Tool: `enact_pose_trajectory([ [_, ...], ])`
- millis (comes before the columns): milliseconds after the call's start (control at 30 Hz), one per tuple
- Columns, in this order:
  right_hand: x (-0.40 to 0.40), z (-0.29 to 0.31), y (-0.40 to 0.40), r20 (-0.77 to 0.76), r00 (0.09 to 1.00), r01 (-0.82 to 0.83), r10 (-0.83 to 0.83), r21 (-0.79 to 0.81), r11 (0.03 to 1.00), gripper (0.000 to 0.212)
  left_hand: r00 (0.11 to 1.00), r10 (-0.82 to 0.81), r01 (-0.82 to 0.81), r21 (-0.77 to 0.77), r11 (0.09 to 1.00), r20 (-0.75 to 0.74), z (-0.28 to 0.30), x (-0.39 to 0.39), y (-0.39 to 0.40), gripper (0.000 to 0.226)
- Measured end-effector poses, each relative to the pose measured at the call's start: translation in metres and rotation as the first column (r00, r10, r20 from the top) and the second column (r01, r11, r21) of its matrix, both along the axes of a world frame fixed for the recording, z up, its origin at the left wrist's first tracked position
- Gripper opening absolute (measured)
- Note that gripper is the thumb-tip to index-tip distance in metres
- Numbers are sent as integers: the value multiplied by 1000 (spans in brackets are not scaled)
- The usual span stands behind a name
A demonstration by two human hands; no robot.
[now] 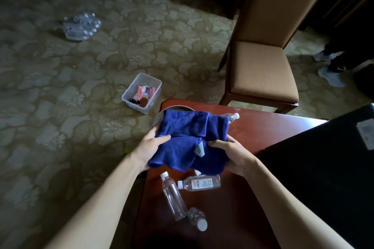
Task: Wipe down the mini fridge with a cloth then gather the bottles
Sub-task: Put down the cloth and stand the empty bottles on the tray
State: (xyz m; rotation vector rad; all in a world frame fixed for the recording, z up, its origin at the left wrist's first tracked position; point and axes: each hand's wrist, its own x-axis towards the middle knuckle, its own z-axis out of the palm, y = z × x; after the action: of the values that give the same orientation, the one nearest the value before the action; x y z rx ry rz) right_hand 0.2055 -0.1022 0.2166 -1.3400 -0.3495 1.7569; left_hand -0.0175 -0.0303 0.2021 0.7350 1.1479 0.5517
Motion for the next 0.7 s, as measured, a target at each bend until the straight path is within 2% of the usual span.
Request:
enact_pose_trajectory([
  [100,9,5,0,-42,999,9,-6,72,997,31,996,53,-54,12,998,72,5,1,-2,38],
  [167,12,9,2,-39,999,1,5,143,990,25,989,46,-46,-5,999,142,8,2,-5,36],
  [267,21,8,4,-24,1000,24,-19,235,972,17,981,18,-24,27,999,194,10,1,-5,63],
  [333,26,2,3,-113,993,11,20,269,963,9,975,12,-16,20,1000,222,7,0,-6,63],
  [400,28,-6,-1,-176,982,-27,72,247,969,18,973,5,-1,-19,1000,233,2,0,-10,61],
  [467,30,-12,-5,-193,980,-7,50,215,977,10,969,26,-8,-74,997,245,-4,0,-14,55],
  [567,29,-23,-10,-176,984,28,-9,103,994,39,946,68,-12,-175,985,318,-14,-5,-19,32],
  [600,28,-25,-11,-195,981,39,-24,74,996,43,934,119,-37,-241,970,335,-18,-7,-20,28],
  [667,26,-32,-12,-311,949,69,-57,26,997,39,922,191,-79,-319,944,336,-27,-6,-23,26],
  [700,25,-37,-12,-375,924,81,-79,-10,997,42,940,192,-102,-303,947,283,-34,-3,-24,22],
])
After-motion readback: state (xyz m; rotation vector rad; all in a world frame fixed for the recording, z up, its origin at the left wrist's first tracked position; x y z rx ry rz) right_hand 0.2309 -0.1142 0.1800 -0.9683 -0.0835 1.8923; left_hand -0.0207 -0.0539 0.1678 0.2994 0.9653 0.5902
